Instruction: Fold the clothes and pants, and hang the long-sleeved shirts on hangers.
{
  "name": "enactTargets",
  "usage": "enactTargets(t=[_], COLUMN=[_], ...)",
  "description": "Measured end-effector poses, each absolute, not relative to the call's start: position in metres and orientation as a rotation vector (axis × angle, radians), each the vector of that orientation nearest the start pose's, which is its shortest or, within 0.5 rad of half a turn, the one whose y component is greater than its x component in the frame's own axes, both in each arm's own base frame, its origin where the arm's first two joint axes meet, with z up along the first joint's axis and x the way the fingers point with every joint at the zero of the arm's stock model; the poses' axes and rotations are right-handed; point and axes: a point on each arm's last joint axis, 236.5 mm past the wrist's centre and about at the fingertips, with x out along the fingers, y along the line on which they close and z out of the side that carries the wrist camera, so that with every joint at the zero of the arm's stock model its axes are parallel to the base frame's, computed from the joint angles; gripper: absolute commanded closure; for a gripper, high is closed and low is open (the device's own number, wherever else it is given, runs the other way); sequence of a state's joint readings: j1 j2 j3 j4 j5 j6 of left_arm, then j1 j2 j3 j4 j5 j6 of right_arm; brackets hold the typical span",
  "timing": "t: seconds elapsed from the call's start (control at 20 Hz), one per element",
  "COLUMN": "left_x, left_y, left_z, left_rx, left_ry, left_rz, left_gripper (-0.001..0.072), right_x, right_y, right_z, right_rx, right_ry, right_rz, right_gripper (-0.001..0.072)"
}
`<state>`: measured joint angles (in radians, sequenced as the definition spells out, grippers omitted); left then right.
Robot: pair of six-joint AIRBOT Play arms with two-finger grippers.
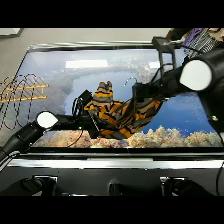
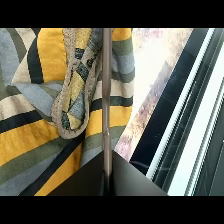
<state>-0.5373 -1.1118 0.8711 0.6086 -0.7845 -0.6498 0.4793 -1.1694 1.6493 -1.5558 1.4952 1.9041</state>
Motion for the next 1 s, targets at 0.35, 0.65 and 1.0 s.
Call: enactTargets(t=[0.35,0.65,1.0], left_x=[0.275,0.275,0.275], left_y=[-0.323,-0.323,-0.324], left_z=[0.067,0.067,0.068], left_rx=[0.075,0.075,0.075], left_ry=[0.729,0.729,0.729], left_rz=[-1.146,-1.146,-1.146], left_gripper=[0.0692,0.0691,0.0691], right_x=[0.354,0.362,0.37], right_y=[0.066,0.093,0.149], right_z=[0.225,0.19,0.132], right_rx=[-0.011,-0.534,-0.76], right_ry=[0.974,0.958,0.927], right_rz=[0.148,0.663,1.072], right_gripper=[0.0167,0.0167,0.0171])
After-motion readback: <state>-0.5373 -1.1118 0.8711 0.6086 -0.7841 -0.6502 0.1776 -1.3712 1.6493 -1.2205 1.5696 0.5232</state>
